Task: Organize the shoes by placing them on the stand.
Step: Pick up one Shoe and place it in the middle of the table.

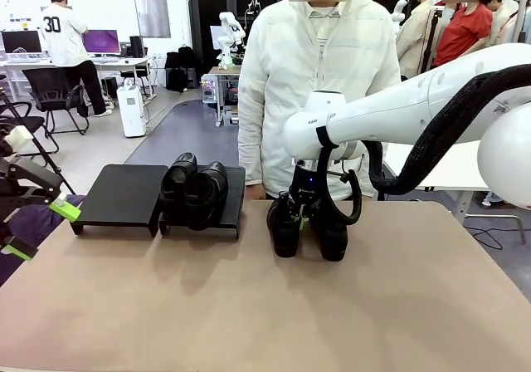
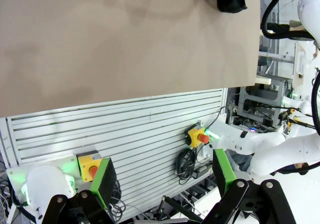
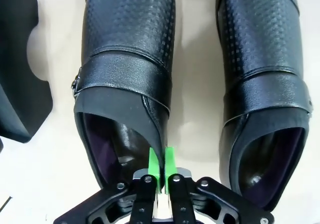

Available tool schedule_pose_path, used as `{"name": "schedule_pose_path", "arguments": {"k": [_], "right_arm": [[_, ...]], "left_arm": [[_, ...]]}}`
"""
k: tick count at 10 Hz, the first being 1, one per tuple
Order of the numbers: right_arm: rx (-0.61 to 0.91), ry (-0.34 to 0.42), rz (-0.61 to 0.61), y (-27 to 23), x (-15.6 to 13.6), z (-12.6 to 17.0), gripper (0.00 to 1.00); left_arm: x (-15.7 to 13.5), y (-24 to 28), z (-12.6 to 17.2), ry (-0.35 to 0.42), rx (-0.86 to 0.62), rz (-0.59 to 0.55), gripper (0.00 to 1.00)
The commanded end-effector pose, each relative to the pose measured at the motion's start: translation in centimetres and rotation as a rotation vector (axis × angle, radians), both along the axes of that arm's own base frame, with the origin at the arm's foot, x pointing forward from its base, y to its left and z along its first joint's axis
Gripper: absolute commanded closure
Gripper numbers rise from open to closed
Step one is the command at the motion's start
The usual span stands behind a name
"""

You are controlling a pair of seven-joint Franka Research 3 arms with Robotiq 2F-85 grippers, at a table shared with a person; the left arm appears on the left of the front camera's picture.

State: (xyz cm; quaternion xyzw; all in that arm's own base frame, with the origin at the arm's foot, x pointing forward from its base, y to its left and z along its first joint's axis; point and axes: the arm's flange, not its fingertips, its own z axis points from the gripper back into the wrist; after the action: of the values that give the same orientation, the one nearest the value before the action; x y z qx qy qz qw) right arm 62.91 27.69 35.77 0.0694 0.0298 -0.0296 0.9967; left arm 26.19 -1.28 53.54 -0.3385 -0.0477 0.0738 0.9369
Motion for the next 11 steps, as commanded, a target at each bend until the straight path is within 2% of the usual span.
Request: {"name": "schedule_pose_path", "arguments": {"k": [1,3,4,5,6,7,8,9,10,11], "right_arm": [[0.029,0.028,0.038,0.0,0.5,0.4,1.00],[0.059,0.023,0.085,0.0,-0.4,1.6,1.00],[0.058,0.003,0.110,-0.2,-1.4,2.9,1.00],[0.083,-0.009,0.184,-0.4,-3.0,4.9,1.00],[0.114,-0.040,0.251,-0.7,-5.5,7.4,1.00],[0.136,-0.058,0.285,-1.0,-9.5,10.0,1.00],[0.159,-0.051,0.266,-1.0,-12.8,11.3,1.00],[0.222,-0.053,0.237,-0.9,-17.4,12.6,1.00],[0.247,-0.085,0.184,-0.7,-19.6,13.0,1.00],[0.286,-0.187,0.077,-0.5,-23.3,13.7,1.00]], "left_arm": [[-0.1,0.3,0.2,0.001,-0.009,-0.006,0.00],[-0.1,0.3,0.2,0.001,-0.009,-0.006,0.00],[-0.1,0.3,0.2,0.001,-0.009,-0.006,0.00],[-0.1,0.3,0.2,0.001,-0.009,-0.006,0.00],[-0.1,0.3,0.2,0.001,-0.009,-0.006,0.00],[-0.1,0.3,0.2,0.001,-0.009,-0.006,0.00],[-0.1,0.3,0.2,0.001,-0.009,-0.006,0.00],[-0.1,0.3,0.2,0.001,-0.009,-0.006,0.00],[-0.1,0.3,0.2,0.001,-0.009,-0.006,0.00],[-0.1,0.3,0.2,0.001,-0.009,-0.006,0.00]]}}
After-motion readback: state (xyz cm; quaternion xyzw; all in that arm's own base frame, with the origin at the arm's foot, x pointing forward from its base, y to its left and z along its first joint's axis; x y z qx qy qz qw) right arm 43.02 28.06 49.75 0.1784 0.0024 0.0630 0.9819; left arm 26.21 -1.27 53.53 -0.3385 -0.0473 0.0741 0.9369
